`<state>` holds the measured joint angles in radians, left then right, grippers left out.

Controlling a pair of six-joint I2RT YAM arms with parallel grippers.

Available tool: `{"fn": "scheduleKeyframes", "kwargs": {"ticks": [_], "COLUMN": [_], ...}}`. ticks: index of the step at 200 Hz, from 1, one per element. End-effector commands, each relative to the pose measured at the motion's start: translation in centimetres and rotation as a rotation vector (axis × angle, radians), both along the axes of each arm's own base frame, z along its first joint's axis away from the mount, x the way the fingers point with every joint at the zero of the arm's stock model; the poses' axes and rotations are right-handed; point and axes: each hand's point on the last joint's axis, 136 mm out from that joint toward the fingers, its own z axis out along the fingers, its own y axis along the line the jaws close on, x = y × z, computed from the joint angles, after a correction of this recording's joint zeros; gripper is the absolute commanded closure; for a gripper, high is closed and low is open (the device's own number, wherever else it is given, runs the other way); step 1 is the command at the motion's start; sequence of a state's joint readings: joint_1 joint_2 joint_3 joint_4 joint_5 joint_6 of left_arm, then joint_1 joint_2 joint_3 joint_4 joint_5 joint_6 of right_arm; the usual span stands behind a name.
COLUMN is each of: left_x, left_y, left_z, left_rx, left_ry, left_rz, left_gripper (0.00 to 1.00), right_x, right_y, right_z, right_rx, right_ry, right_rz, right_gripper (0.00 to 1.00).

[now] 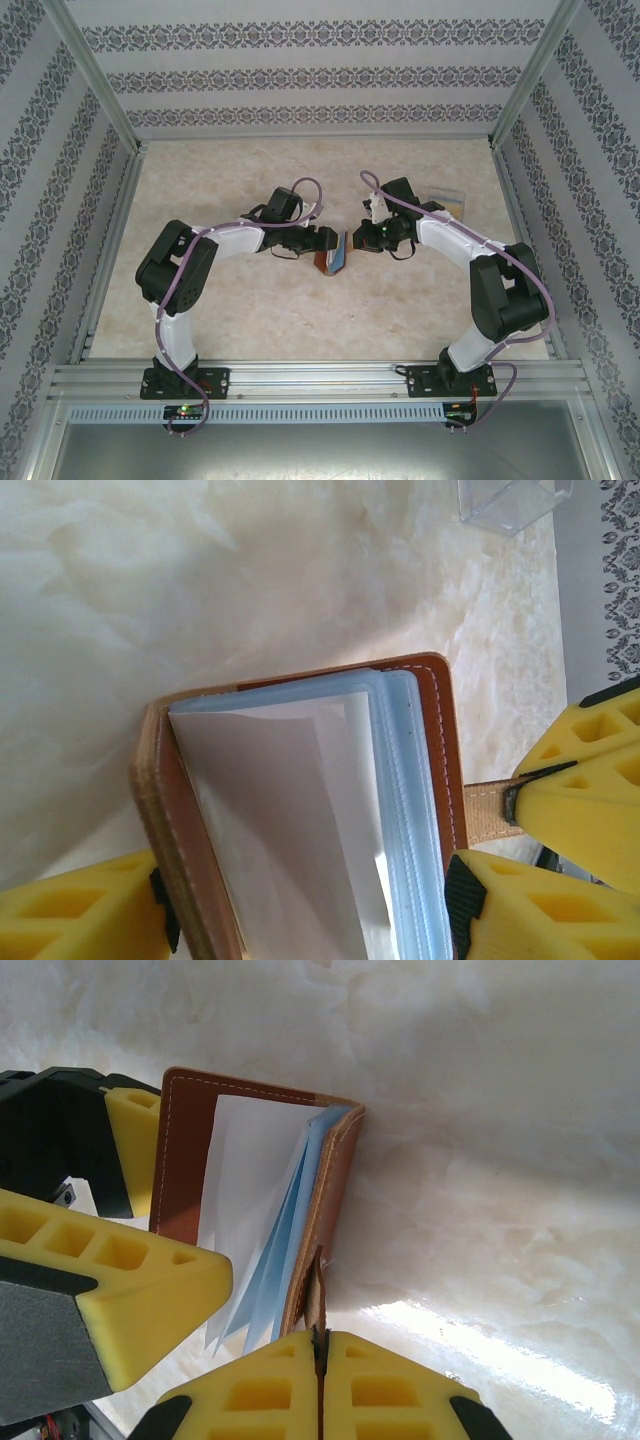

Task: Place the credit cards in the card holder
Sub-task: Open the card holder at the center of the table.

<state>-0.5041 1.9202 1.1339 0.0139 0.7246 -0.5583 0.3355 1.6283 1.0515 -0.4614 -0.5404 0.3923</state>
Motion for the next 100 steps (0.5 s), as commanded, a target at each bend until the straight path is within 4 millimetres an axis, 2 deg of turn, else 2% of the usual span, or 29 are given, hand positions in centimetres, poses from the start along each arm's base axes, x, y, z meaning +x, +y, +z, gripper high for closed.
{"fn": "scheduleKeyframes", "kwargs": {"ticks": [1,32,62,100], "left_x": [-0.3,-0.2,0.0,-0.1], "left_y": [-0.7,-1.3,-1.0,-0.9], "left_z": [-0.2,-0.2,-0.3,-0.4], "left_rx": [-0.015,-0.036,-0.017,-0.014], "left_ry": [0.008,0.030,0.045,0.051], "left_rz": [-0.023,-0.040,-0.043,-0.048], "left_gripper": [0.25,0.25,0.34,0.37], "right_x": [0.3,0.4,0.4,0.3], "right_y": [0.0,0.4,0.8,1.1], "right_z": [0.3,1.0,1.1,1.1], "right_rx": [0.012,0.042,0.070,0.083], "right_ry": [0.000,-0.016,-0.009,-0.005], "right_rz": [0.011,0.020,0.034,0.043], "right_gripper": [1.00,1.00,1.00,1.00]}}
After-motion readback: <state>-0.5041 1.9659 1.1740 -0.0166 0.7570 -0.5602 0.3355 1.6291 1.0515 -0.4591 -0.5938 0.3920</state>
